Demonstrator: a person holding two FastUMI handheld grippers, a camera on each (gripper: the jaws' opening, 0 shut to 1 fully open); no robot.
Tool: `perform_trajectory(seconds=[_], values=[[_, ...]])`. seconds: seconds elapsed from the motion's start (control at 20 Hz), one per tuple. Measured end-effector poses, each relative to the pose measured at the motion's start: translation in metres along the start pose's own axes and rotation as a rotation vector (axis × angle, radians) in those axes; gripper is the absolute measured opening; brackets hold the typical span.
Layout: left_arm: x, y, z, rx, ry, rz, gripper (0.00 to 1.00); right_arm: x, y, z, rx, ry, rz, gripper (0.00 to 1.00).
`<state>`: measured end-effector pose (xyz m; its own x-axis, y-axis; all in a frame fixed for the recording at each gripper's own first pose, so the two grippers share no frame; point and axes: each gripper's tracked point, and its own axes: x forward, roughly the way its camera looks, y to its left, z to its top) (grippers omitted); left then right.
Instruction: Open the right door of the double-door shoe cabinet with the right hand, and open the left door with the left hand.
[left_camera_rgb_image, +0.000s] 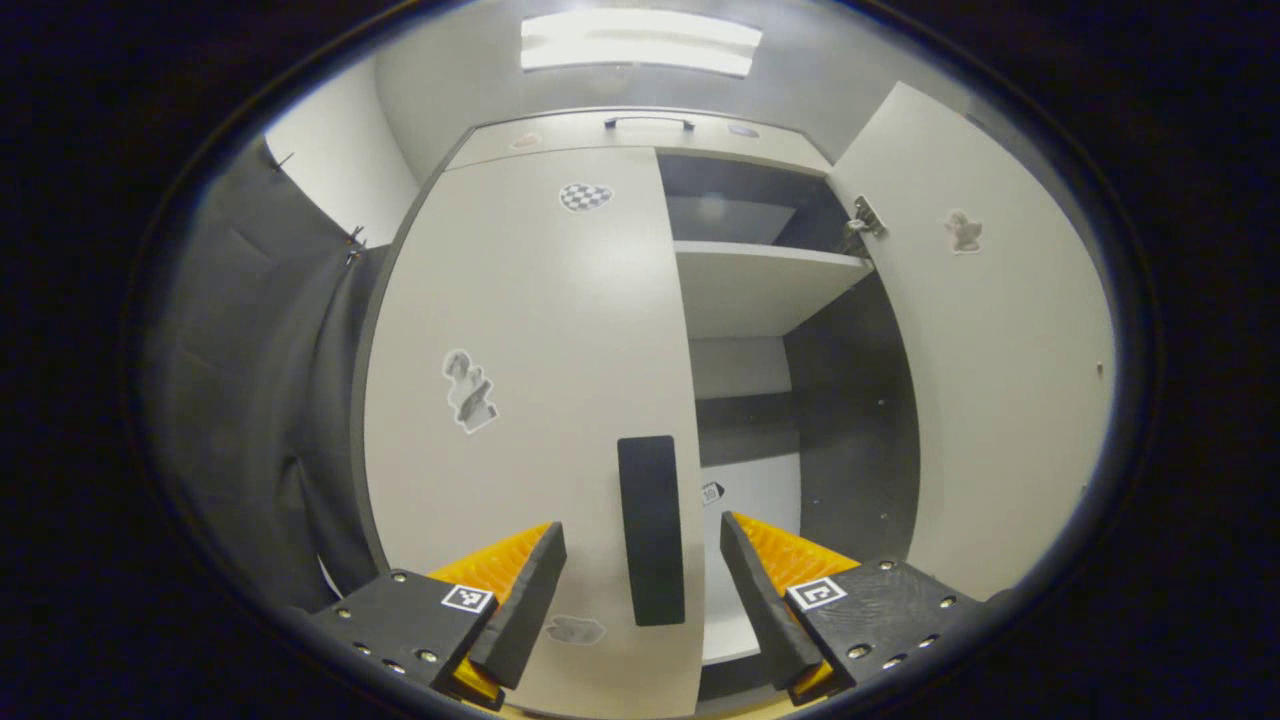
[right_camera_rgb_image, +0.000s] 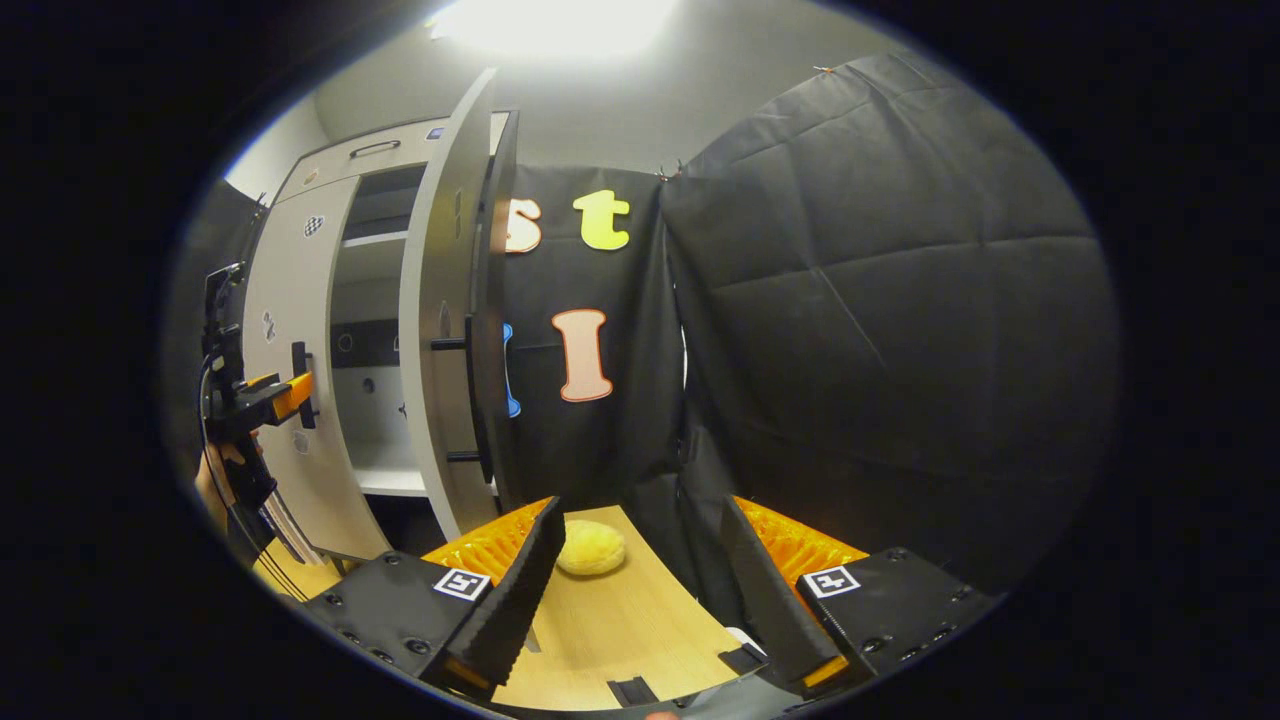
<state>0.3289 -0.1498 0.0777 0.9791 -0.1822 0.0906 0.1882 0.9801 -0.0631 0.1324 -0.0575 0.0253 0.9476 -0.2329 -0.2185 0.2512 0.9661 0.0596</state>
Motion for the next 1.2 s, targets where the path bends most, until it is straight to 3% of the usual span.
perform_trajectory(seconds=[0.1,0.25,0.3,0.35,0.45,0.5,0.55,0.6,0.75,0.85,0.9,0.95,1.0,1.05,1.1,1.2], values=[[0.011,0.002,-0.012,-0.012,0.03,0.01,0.91,-0.003,-0.005,-0.003,0.002,0.005,-0.014,0.93],[0.023,0.003,-0.034,-0.032,0.099,0.006,0.89,-0.01,-0.011,-0.009,0.003,0.014,-0.03,0.98],[0.024,0.007,-0.04,-0.031,0.114,0.025,0.83,-0.011,-0.013,-0.011,0.003,0.018,-0.035,0.93],[0.027,0.007,-0.038,-0.027,0.1,0.026,0.77,-0.012,-0.015,-0.011,0.005,0.02,-0.038,0.98],[0.023,0.007,-0.036,-0.018,0.103,0.029,0.62,-0.014,-0.017,-0.014,0.007,0.025,-0.038,0.93],[0.024,0.004,-0.034,-0.022,0.1,0.023,0.67,-0.015,-0.017,-0.015,0.004,0.027,-0.036,0.97],[0.03,-0.002,-0.036,-0.027,0.101,0.007,0.64,-0.015,-0.017,-0.015,0.0,0.027,-0.036,0.97],[0.025,-0.009,-0.035,-0.032,0.1,-0.019,0.53,-0.016,-0.017,-0.017,-0.005,0.027,-0.034,0.92],[0.027,-0.01,-0.036,-0.028,0.103,-0.02,0.3,-0.022,-0.016,-0.021,-0.029,0.033,-0.021,0.97],[0.024,-0.011,-0.035,-0.058,0.114,-0.023,0.24,-0.028,-0.02,-0.023,-0.064,0.033,-0.024,0.97],[0.022,-0.007,-0.036,-0.055,0.119,-0.016,0.22,-0.03,-0.023,-0.024,-0.08,0.032,-0.025,0.92],[0.021,-0.008,-0.037,-0.061,0.126,-0.008,0.22,-0.032,-0.024,-0.024,-0.092,0.03,-0.022,0.97],[0.02,-0.008,-0.037,-0.061,0.13,-0.005,0.19,-0.034,-0.025,-0.023,-0.096,0.027,-0.017,0.92],[0.018,-0.008,-0.037,-0.065,0.135,-0.001,0.17,-0.035,-0.026,-0.022,-0.095,0.024,-0.012,0.97],[0.016,-0.007,-0.037,-0.07,0.14,0.0,0.17,-0.037,-0.027,-0.021,-0.091,0.021,-0.006,0.93],[0.01,-0.006,-0.035,-0.072,0.144,0.0,0.17,-0.039,-0.029,-0.021,-0.081,0.016,0.004,0.94]])
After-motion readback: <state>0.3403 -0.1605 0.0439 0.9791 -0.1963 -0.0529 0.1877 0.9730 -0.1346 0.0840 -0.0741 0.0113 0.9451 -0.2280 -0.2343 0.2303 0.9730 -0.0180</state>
